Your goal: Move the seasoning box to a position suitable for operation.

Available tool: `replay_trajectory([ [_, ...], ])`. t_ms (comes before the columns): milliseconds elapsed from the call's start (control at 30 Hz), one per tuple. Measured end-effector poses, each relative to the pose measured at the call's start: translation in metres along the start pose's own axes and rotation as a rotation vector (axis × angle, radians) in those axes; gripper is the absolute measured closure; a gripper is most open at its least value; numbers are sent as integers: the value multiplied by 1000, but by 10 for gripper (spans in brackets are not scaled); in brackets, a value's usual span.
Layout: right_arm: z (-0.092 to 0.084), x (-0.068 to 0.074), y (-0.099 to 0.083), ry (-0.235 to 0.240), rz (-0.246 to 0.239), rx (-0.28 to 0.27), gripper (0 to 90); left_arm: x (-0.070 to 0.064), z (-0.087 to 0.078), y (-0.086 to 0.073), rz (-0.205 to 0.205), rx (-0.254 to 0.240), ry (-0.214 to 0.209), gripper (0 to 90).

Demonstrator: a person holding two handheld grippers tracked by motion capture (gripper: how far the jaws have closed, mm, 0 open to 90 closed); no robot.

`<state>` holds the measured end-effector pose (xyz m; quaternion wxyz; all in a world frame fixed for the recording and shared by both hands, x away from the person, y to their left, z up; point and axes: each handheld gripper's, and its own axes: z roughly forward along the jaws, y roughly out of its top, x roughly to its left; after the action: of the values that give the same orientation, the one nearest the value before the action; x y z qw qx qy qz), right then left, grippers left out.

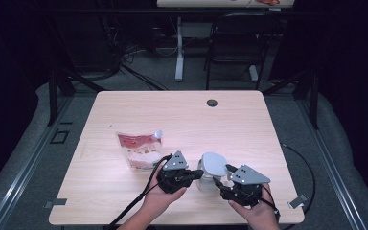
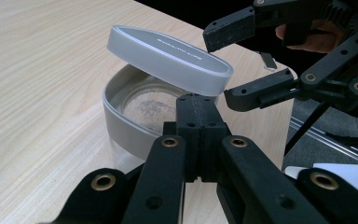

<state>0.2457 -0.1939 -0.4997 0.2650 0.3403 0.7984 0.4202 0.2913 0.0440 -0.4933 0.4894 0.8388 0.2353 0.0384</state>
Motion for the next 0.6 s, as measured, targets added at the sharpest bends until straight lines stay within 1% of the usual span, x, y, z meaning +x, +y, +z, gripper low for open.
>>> replay_trajectory([
  [133,0,0,0,-1,6,-3,390,0,-1,0,5,4,7,900],
  [333,0,2,1,-6,-12,-1,392,0,1,1,-5,-3,3,900],
  [400,1,3,0,-25,-25,3,396,0,0,1,-1,1,8,900],
  [467,1,3,0,-32,-26,5,400,-1,0,1,-1,-1,9,900],
  [600,1,2,0,-25,-13,-2,400,-1,-1,1,5,0,7,896],
])
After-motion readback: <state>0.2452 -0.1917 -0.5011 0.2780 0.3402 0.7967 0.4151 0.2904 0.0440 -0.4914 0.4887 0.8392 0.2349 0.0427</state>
